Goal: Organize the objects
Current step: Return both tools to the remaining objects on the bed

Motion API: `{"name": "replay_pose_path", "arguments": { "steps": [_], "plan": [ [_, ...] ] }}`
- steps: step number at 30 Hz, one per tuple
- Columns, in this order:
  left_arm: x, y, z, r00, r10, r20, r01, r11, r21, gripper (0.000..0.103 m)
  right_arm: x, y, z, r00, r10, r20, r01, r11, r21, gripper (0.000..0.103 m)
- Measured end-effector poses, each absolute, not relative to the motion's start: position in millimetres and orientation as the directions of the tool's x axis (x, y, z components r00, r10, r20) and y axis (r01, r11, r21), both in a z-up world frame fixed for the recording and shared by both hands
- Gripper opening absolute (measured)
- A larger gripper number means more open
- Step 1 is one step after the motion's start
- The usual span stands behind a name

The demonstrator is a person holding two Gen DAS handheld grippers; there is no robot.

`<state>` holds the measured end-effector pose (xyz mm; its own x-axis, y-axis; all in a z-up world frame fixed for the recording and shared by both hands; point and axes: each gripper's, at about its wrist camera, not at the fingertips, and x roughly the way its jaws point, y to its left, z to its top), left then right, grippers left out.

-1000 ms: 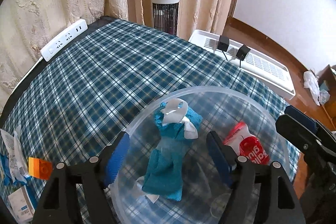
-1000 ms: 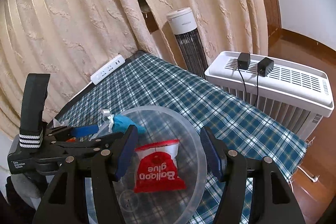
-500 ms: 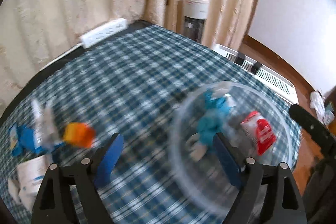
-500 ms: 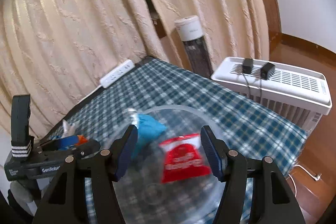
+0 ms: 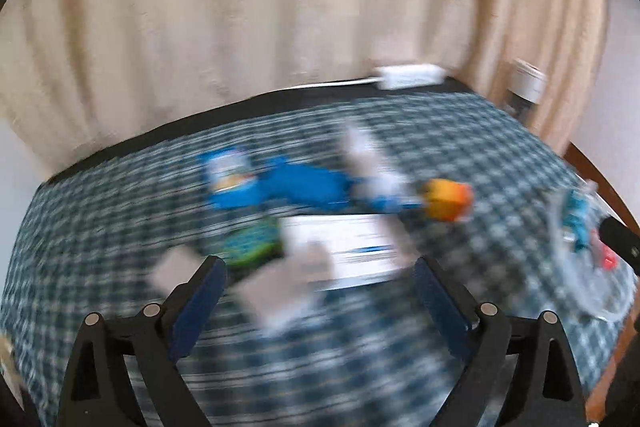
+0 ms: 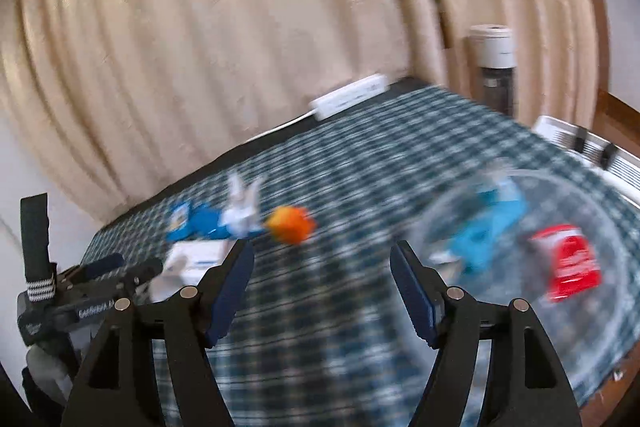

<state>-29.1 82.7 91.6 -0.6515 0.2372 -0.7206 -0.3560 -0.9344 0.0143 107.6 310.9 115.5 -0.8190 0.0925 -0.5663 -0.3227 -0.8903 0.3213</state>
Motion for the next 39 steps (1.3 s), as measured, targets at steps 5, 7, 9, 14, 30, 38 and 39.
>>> {"name": "replay_pose_path", "arguments": {
  "steps": [5,7,9,14,30,38,39],
  "plan": [
    [-52,24,80,-0.657,0.184,-0.731,-0.268,-0.963,-0.001,0.097,70,266,108,-0.795,0.015,-0.606,-0.275,-0.9,0.338,0.072],
    [-58,13,77,-0.657,0.183,-0.731,-0.254,-0.967,-0.014,0.097,59,252,106,-0.784,-0.002,-0.621,-0.262,-0.906,0.334,0.072],
    [-66,2,72,-0.651,0.19,-0.735,-0.242,-0.97,-0.036,0.097,50,241,103,-0.775,-0.014,-0.632,-0.253,-0.909,0.331,0.072],
    [-82,-10,56,-0.621,0.198,-0.758,-0.217,-0.973,-0.076,0.098,33,234,99,-0.759,-0.02,-0.651,-0.252,-0.913,0.322,0.072],
    [-99,-17,32,-0.606,0.161,-0.779,-0.182,-0.981,-0.061,0.1,-4,232,80,-0.733,-0.084,-0.676,-0.219,-0.911,0.35,0.073],
    [-100,-11,25,-0.602,0.154,-0.784,-0.193,-0.98,-0.045,0.102,-24,225,77,-0.734,-0.125,-0.668,-0.166,-0.92,0.355,0.073],
    [-100,-11,24,-0.6,0.157,-0.784,-0.197,-0.979,-0.045,0.102,-27,224,77,-0.733,-0.132,-0.667,-0.16,-0.92,0.358,0.073]
  ]
}}
